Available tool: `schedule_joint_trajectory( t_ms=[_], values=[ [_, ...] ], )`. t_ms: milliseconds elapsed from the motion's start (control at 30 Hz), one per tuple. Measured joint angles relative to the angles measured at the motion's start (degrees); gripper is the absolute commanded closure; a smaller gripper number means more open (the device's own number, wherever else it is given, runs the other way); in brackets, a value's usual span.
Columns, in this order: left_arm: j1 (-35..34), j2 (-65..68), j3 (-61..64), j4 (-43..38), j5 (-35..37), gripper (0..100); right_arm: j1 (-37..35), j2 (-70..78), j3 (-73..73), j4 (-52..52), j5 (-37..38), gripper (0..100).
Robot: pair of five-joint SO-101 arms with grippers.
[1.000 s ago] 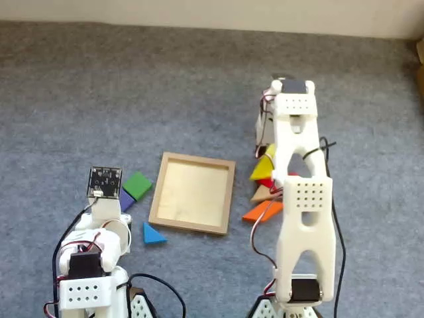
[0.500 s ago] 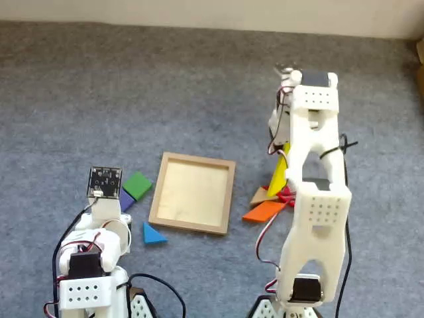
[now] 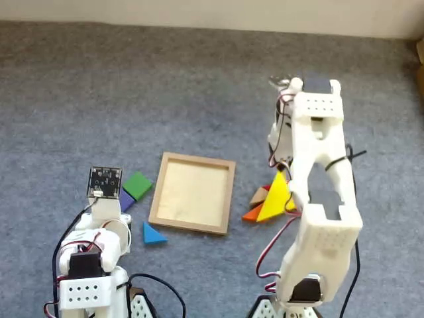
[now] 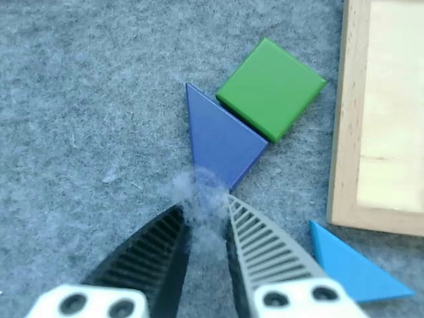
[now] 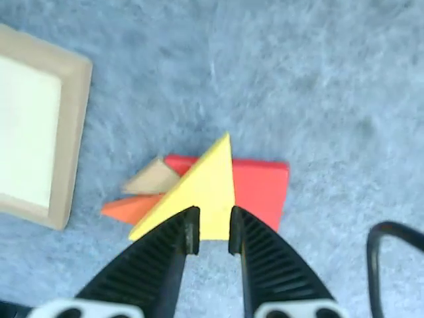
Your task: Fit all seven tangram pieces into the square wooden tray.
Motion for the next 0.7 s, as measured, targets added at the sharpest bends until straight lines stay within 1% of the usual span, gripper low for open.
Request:
schedule_joint_trajectory(
  t_ms=[267,300,367,433,567,700],
  values=[
    [0.0,0.0,0.0,0.0,0.0,92,0.0,-13.71,12.04,-0.09,0.0,91.6],
    [0.0,0.0,0.0,0.0,0.0,92,0.0,-15.47,13.63,-0.09,0.0,90.7],
    [0.0,0.0,0.0,0.0,0.0,92,-0.53,-18.99,16.97,-0.09,-0.53,85.5],
    [0.0,0.0,0.0,0.0,0.0,92,-2.2,-22.15,21.54,-1.41,-3.96,78.6],
    [0.0,0.0,0.0,0.0,0.0,92,-4.66,-26.2,32.44,-9.32,-11.96,65.9],
    [0.0,0.0,0.0,0.0,0.0,92,-7.12,-26.46,41.14,-17.85,-21.45,58.7]
  ],
)
